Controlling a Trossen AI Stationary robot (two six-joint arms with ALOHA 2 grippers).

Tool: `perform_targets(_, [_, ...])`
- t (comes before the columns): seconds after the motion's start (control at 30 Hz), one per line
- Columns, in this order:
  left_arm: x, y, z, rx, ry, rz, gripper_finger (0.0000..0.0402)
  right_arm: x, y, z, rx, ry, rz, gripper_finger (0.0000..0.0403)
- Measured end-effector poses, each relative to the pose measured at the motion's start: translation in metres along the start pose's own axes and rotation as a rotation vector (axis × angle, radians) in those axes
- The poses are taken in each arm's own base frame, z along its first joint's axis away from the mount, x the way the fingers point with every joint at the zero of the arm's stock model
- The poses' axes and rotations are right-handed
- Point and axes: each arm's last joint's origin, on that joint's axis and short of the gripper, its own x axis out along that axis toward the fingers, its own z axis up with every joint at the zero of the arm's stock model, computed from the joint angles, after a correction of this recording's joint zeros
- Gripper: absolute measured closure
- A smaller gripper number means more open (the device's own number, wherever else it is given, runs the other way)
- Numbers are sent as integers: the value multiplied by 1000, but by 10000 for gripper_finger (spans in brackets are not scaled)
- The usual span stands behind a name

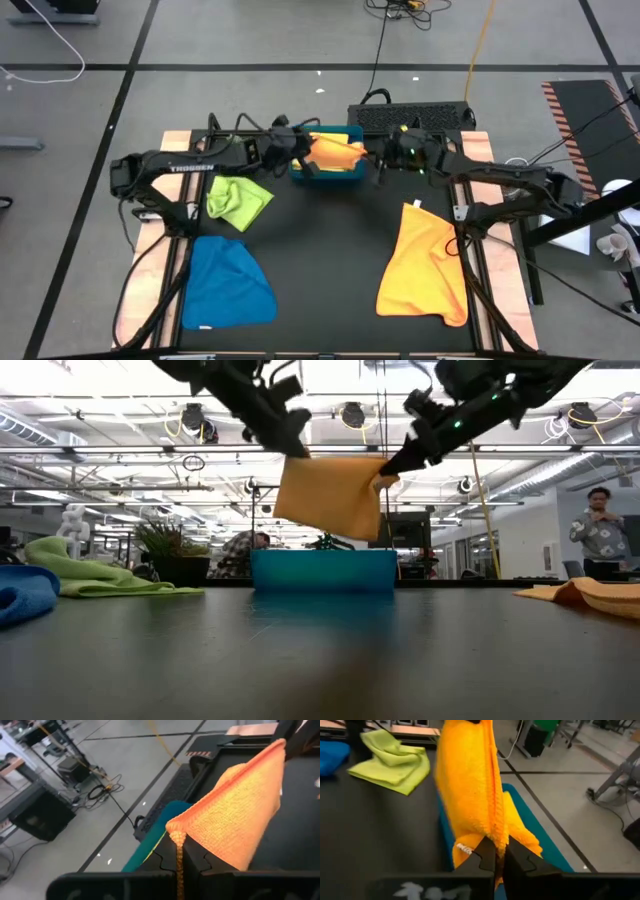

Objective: Fold microfiber towels
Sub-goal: Put the folded orange microfiber cloth into the blue bin

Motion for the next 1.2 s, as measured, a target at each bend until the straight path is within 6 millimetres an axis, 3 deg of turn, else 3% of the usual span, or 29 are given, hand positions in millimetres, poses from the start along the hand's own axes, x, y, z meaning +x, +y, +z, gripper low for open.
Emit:
perform_targets(0.27, [24,26,-32,-84,-7,24,401,36,-35,-8,32,70,35,402])
perform_targets(0.53, [36,33,-66,-118,29,-2,401,54,-37,-22,50,136,85,402])
perform_targets(0.93, [34,28,-69,-121,46,-55,401,40,-32,-15,162,116,218,403])
perform_targets(1.2, [40,28,-77,-145,93,-45,401,55,-31,-30,190,175,229,403])
